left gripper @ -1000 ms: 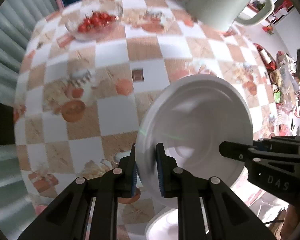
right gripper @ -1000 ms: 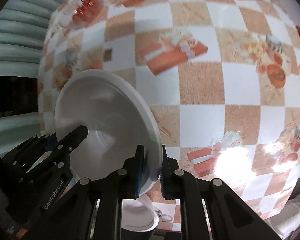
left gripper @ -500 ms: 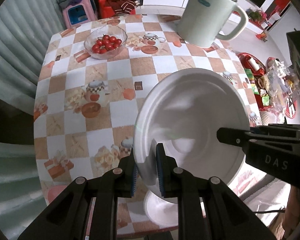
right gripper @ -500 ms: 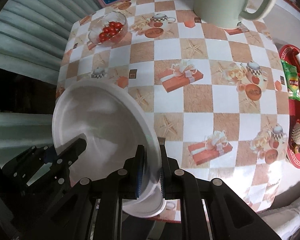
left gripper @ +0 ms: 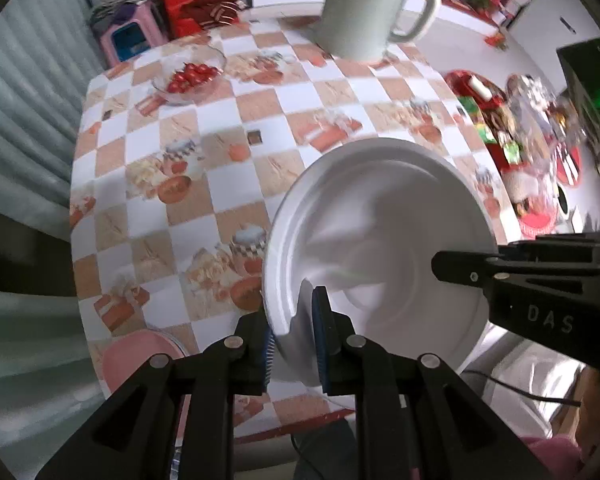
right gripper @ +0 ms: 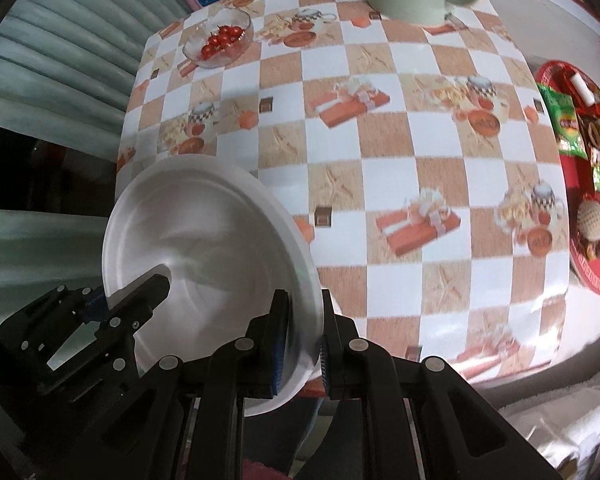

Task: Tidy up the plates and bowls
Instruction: 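Carry the white bowl and white plate toward the stacked white pieces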

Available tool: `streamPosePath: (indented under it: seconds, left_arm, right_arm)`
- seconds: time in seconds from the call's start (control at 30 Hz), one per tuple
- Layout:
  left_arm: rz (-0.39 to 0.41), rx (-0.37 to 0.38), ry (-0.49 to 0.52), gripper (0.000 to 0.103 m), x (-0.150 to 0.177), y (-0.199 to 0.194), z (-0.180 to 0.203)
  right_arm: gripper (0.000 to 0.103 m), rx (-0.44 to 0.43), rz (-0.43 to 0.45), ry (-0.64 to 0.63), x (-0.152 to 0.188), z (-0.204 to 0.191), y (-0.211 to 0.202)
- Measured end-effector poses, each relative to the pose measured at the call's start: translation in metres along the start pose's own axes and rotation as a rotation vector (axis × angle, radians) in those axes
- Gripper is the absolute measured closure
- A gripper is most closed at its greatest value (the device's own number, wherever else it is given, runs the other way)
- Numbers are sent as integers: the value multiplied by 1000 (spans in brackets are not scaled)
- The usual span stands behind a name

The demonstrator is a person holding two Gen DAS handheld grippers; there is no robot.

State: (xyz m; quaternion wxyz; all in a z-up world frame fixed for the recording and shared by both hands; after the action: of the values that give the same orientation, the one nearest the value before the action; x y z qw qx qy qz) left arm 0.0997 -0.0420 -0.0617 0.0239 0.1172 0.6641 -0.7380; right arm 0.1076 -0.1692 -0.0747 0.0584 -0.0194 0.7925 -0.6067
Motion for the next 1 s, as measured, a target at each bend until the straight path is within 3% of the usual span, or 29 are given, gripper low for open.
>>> streamPosePath:
  seconds: [0.6,1.0]
  left_arm:
    - [-205,37,24,85,46,61,-2]
    - [-250,-1,32,81,52,95,-2]
  right_arm:
    - [88,0,-132,82,58,3,63]
    - [87,4,-175,73,61,8,96]
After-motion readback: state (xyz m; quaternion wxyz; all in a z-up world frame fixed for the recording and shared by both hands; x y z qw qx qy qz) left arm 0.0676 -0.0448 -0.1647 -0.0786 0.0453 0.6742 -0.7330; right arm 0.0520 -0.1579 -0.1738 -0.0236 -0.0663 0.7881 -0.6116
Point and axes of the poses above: each gripper's, at about its wrist camera, not at the fingertips, and y roughly the way its jaws point, z to its right, x to its underside, the point moved 2 cm from there along y, roughly the way its jaws point, and after that the axes turned 8 degrees about -y, right-handed, at the moved point
